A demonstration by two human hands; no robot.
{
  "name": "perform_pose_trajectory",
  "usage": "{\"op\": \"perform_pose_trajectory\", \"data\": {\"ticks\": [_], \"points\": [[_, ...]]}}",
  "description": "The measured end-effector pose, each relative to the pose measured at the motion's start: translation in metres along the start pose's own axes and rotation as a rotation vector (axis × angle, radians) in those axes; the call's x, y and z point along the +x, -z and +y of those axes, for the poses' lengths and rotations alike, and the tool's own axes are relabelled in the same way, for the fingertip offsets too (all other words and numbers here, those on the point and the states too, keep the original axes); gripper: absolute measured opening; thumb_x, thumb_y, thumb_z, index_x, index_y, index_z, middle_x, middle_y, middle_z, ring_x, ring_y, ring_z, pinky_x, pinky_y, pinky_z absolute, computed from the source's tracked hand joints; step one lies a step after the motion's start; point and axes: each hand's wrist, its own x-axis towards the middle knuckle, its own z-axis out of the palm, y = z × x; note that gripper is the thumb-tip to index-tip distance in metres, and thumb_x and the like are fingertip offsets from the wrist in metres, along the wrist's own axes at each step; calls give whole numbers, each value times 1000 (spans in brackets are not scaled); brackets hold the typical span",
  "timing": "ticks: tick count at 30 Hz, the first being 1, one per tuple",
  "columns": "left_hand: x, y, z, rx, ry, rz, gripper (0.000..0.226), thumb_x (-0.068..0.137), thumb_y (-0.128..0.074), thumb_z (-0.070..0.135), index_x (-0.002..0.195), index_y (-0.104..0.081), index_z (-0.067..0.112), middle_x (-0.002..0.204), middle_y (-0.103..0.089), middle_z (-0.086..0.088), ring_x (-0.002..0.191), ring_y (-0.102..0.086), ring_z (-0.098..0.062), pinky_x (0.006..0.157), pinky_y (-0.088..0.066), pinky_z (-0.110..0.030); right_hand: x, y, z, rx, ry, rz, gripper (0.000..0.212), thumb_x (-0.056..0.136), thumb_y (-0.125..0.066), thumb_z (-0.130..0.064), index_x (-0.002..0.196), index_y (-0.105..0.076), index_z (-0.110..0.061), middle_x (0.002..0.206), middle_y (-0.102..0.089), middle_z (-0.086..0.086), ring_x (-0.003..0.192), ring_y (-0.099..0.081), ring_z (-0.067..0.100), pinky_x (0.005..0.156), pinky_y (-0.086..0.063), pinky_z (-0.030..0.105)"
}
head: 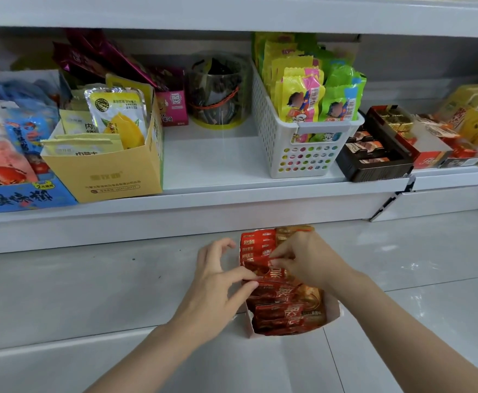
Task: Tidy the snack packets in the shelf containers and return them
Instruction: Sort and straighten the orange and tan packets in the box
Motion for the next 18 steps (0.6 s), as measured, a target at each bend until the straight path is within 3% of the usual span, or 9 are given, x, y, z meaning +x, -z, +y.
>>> {"op": "perform_pose_trajectory", "data": {"ticks": [2, 3, 5, 7, 10, 13, 15, 18], "points": [[4, 3, -1, -49, -5, -95, 21, 94, -53, 50, 96, -68, 37, 153, -23, 25, 141, -21, 6, 111, -24, -15, -7, -6, 6, 32, 17, -4, 18, 93, -67, -34, 108, -77, -33, 101, -74, -19, 95, -63, -1, 90, -49, 20], [8, 5, 0, -72, 6, -146, 16, 96, -53, 48, 96, -65, 38, 155, -25, 26, 140, -29, 5, 111, -30, -19, -10, -3, 9, 83, 19, 24, 16, 91, -69, -34, 105, -78, -35, 93, -72, -24, 90, -62, -6, 86, -48, 14], [13, 7, 0, -69, 18, -192, 9, 98, -53, 43, 96, -62, 40, 147, -39, 27, 132, -41, 4, 108, -39, -25, -16, 8, 18, 178, -15, 91, 15, 85, -77, -32, 99, -78, -37, 79, -66, -32, 83, -60, -17, 78, -43, 2], [18, 8, -1, -59, 1, -204, 10, 99, -55, 39, 100, -64, 34, 131, -51, 25, 123, -48, 3, 103, -41, -22, -20, 21, 28, 175, -40, 121, 19, 80, -82, -26, 95, -79, -36, 85, -70, -27, 84, -59, -20, 75, -44, 1], [22, 8, -4, -55, -8, -200, 14, 99, -56, 37, 104, -66, 29, 117, -57, 22, 112, -53, 4, 95, -43, -18, -24, 23, 34, -4, -52, 98, 28, 78, -83, -27, 105, -77, -31, 98, -72, -16, 85, -63, -7, 74, -45, 5], [23, 8, -4, -51, 11, -185, 11, 99, -55, 38, 101, -64, 31, 111, -60, 22, 107, -54, 5, 90, -45, -16, -27, 6, 31, -191, -52, 84, 24, 84, -74, -31, 108, -74, -34, 107, -68, -13, 99, -63, 9, 85, -50, 24], [22, 7, -3, -57, 24, -171, 10, 98, -56, 37, 98, -63, 30, 105, -61, 23, 103, -53, 6, 84, -43, -11, -32, 1, 35, -192, -74, 117, 17, 85, -71, -20, 97, -73, -32, 101, -67, -14, 98, -62, 11, 82, -49, 25], [22, 7, -5, -65, 51, -154, 9, 98, -57, 34, 97, -62, 27, 101, -60, 25, 101, -52, 10, 78, -39, -5, -45, 7, 54, -186, -116, 77, 24, 80, -66, -6, 80, -62, -30, 80, -61, -15, 82, -59, 10, 70, -45, 21]]}}
